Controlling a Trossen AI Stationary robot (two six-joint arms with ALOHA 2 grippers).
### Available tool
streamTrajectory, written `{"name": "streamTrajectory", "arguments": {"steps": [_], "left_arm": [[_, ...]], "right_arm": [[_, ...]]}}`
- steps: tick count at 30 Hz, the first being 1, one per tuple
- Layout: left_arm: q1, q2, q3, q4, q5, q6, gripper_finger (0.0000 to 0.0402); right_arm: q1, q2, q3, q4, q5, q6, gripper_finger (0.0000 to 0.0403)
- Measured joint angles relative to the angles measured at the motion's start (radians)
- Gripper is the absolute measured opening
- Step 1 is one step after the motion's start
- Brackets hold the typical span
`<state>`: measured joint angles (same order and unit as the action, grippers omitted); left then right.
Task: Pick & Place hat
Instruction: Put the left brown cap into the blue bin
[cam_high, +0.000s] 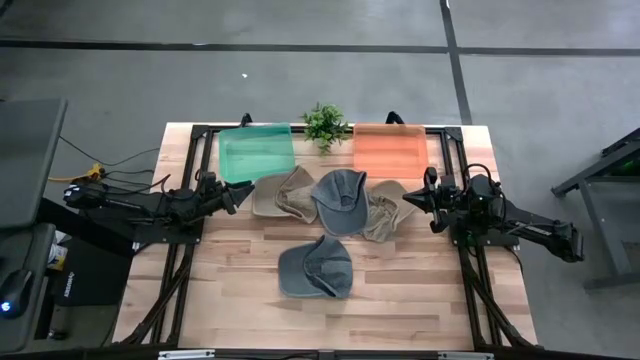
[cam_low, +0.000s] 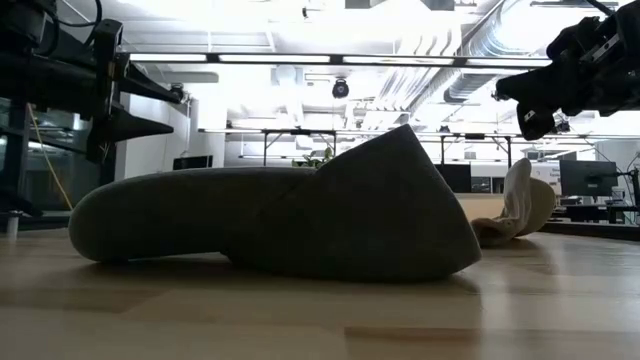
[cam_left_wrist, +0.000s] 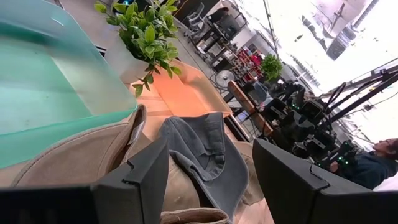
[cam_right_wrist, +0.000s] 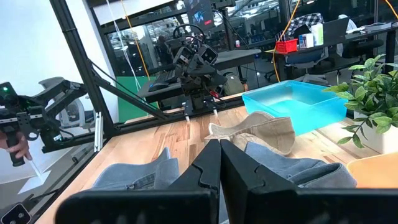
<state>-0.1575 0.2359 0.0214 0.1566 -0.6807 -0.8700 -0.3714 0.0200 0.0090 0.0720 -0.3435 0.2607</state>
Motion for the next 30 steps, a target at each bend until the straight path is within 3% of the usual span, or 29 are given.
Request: {"name": "streamTrajectory", "arguments": {"steps": [8, 19, 30], "left_arm": [[0.0, 0.0, 0.0, -0.002, -0.003, 0.0, 0.0211], [0.0, 0.0, 0.0, 0.002, 0.069, 0.002, 0.0211], [0.0, 0.013, 0.1, -0.058, 0.115, 0.204, 0.0211]], "right_arm": [[0.0, 0.0, 0.0, 0.0, 0.0, 0.0, 0.0], [0.0, 0.0, 0.0, 0.0, 0.0, 0.0, 0.0], [0.0, 0.0, 0.0, 0.0, 0.0, 0.0, 0.0]]}}
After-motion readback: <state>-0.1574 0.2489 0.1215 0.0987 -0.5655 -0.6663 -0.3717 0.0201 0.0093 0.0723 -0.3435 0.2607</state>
